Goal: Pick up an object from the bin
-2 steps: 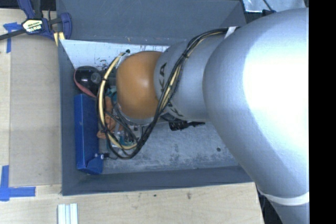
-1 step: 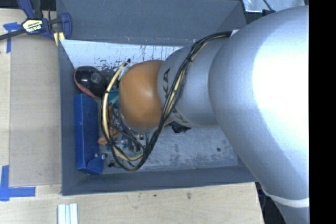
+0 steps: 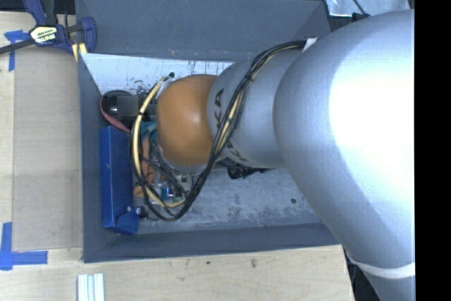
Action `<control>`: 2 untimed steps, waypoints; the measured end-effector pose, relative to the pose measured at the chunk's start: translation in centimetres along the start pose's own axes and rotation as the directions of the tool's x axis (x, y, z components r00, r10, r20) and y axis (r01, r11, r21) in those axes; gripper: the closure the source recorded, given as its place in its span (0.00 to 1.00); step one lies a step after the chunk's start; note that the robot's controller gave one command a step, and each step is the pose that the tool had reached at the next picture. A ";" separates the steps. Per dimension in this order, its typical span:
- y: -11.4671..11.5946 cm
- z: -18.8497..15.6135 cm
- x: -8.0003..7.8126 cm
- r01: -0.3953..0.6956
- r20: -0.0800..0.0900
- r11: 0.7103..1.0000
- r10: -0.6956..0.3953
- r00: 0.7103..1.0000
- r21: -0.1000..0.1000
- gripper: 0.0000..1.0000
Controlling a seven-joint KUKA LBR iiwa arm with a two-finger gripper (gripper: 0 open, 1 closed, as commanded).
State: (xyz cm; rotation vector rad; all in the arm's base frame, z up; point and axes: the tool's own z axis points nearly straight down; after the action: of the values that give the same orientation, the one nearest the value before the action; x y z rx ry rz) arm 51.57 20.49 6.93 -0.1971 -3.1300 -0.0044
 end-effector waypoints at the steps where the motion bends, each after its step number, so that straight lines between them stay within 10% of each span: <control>1: -0.4 -0.4 0.6 0.079 0.024 0.997 -0.079 0.997 -0.002 1.00; 2: -0.4 -0.5 0.7 0.083 0.026 0.997 -0.083 0.996 -0.002 1.00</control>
Offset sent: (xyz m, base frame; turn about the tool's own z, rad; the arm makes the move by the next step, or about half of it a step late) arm 0.0000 0.0000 0.0000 0.0000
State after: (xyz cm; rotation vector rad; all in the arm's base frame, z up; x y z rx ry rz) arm 50.82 20.16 7.41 -0.0681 -3.1614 -0.0070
